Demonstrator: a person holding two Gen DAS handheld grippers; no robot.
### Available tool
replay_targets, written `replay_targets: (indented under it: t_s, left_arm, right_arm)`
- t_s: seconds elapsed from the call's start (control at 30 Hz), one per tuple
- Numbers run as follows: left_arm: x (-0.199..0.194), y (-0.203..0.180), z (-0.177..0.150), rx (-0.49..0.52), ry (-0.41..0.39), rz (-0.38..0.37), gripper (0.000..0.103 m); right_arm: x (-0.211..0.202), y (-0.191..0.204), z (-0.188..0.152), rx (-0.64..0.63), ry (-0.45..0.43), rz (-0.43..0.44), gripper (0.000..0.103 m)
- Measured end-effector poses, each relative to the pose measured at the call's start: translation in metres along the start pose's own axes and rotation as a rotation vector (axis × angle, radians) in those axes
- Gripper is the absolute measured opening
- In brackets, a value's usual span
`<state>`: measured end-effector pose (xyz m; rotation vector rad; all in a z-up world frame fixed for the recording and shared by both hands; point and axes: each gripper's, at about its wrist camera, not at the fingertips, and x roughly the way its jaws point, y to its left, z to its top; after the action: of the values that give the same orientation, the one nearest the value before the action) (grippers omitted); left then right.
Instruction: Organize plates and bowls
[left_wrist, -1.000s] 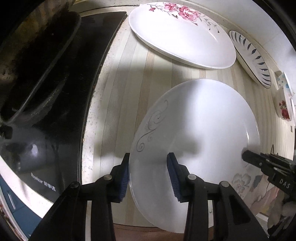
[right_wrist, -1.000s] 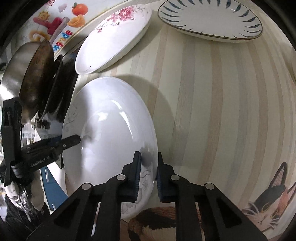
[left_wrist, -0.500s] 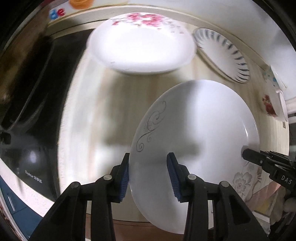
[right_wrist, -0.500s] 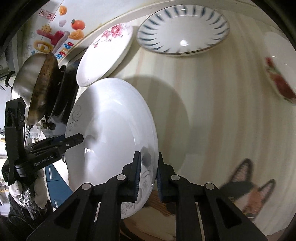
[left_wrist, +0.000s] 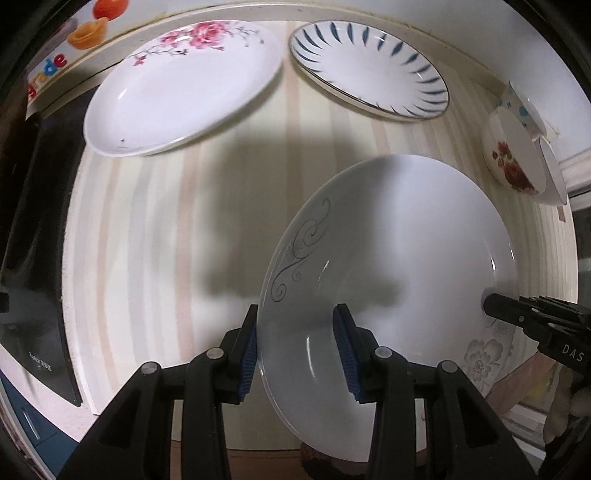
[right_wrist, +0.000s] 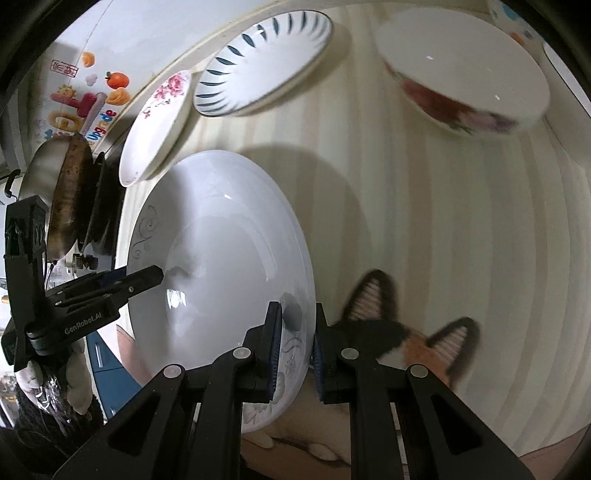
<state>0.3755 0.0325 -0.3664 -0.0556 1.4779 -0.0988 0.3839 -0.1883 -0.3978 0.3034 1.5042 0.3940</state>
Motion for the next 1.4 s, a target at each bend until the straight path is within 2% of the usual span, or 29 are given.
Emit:
replay_targets:
  t_s: [0.37, 0.8, 0.9, 0.97, 1.07, 1.17, 1.23, 1.27, 1.4]
  left_arm:
    - [0.021, -0.021, 0.01, -0.007, 0.024, 0.034, 0.036]
    - [0.026, -0.023, 0.017, -0.053, 0.009, 0.059, 0.037]
    - [0.012, -0.013, 0.008, -0.071, 0.006, 0.039, 0.037]
    - [-0.013, -0.001, 0.003, -0.086, -0.042, 0.034, 0.037]
    - [-0.046, 0.025, 0.011, -0.124, -0.116, 0.042, 0.037]
    - [-0.06, 0.061, 0.033, -0.188, -0.152, 0.03, 0.037]
    - [-0.062, 0.086, 0.051, -0.239, -0.167, 0.024, 0.037]
    - [-0.059, 0.099, 0.06, -0.267, -0.169, 0.017, 0.037]
    - [-0.044, 0.137, 0.082, -0.355, -0.174, -0.004, 0.037]
  right_arm:
    - [0.006, -0.022, -0.007, 0.009, 0.013, -0.006, 0.017]
    - [0.014, -0.014, -0.002, -0.023, 0.034, 0.007, 0.017]
    - [0.012, -0.016, 0.0, -0.005, 0.055, 0.018, 0.017]
    - [-0.002, -0.017, 0.0, 0.007, 0.053, -0.035, 0.017]
    - [-0.042, -0.007, 0.002, 0.015, -0.003, -0.066, 0.017]
    - [-0.072, 0.03, 0.025, -0.043, -0.082, -0.076, 0.018]
    - [-0.074, 0.066, 0.054, -0.108, -0.117, -0.042, 0.025]
    - [-0.071, 0.08, 0.069, -0.135, -0.133, -0.026, 0.028]
    - [-0.031, 0.148, 0.143, -0.29, -0.177, -0.03, 0.028]
